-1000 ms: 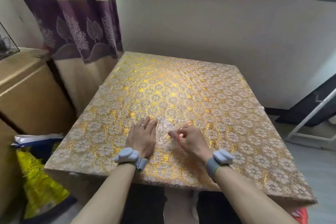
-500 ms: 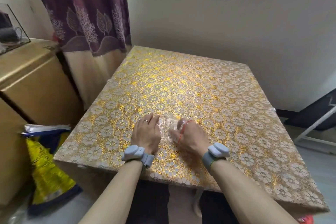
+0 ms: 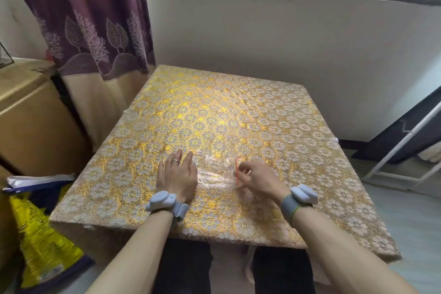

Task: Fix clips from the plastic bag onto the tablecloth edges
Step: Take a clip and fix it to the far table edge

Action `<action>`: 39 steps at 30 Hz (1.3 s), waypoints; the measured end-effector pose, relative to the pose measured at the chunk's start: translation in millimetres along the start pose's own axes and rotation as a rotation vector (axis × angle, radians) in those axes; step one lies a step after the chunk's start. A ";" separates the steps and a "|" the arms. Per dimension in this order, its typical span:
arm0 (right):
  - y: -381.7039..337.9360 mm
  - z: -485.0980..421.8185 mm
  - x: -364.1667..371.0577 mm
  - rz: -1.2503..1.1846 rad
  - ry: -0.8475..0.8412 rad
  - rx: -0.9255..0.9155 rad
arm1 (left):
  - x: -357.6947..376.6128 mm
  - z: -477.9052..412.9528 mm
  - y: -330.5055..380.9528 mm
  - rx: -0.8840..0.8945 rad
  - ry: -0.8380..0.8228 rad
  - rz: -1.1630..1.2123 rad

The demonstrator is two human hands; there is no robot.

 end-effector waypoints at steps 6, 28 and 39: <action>30.6 9.6 -48.0 0.015 0.121 0.033 | -13.9 0.8 5.2 0.053 0.067 0.086; 0.0 17.0 -69.7 -0.656 0.246 0.045 | -78.5 -26.6 123.0 0.550 0.214 0.241; -52.2 -1.9 -57.4 -1.107 0.066 0.171 | -104.7 -39.3 98.2 0.516 0.234 0.287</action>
Point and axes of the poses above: each hand's wrist, its own z-axis away from the middle knuckle, its own x-axis out of the palm, y = z × x, the point moved 6 cm from there along -z, towards the middle knuckle, and after that the axes turned 11 degrees about x, right-handed, at the moved point
